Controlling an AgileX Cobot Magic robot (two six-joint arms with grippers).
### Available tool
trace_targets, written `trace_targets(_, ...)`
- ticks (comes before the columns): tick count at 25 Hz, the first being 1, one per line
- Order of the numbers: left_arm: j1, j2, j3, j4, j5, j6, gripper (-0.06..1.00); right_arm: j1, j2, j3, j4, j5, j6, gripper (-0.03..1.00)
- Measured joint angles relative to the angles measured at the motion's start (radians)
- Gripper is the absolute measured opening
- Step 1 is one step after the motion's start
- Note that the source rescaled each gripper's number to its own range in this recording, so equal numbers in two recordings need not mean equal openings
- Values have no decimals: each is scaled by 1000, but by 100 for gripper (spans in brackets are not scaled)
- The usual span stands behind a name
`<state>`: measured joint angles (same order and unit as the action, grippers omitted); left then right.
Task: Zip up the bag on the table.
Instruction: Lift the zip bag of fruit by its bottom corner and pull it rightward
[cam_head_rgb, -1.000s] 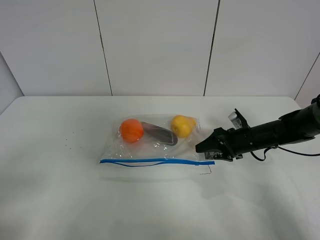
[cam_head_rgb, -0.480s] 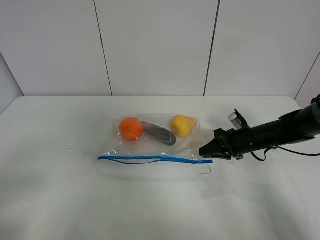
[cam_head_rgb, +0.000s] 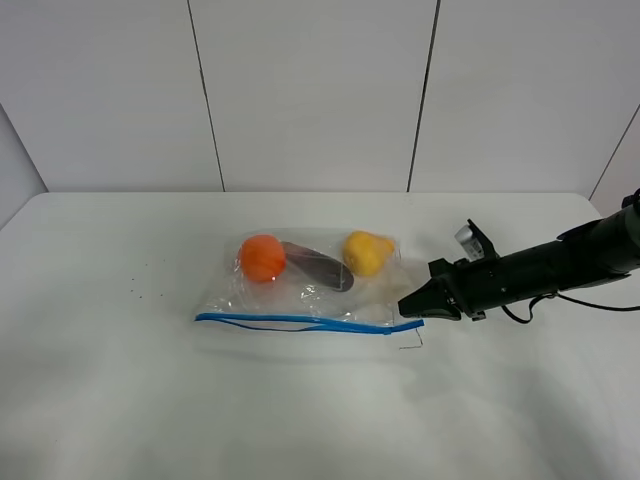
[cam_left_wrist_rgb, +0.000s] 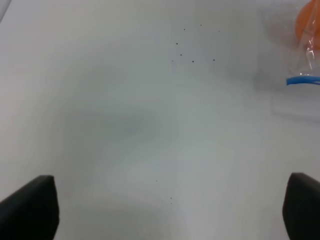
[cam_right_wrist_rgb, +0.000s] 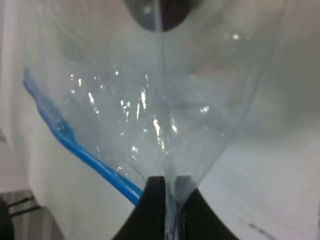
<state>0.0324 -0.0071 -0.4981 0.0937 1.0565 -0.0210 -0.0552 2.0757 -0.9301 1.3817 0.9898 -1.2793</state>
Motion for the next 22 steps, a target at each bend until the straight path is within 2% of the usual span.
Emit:
trace_targets(9, 0, 0, 0, 0, 0, 0, 100, -4, 0, 0, -8, 89, 31, 0)
trace_targets(16, 0, 0, 0, 0, 0, 0, 100, -72, 0, 0, -9, 202, 48, 0)
trace_targets(22, 0, 0, 0, 0, 0, 0, 100, -104, -14, -3, -46, 205, 97, 0)
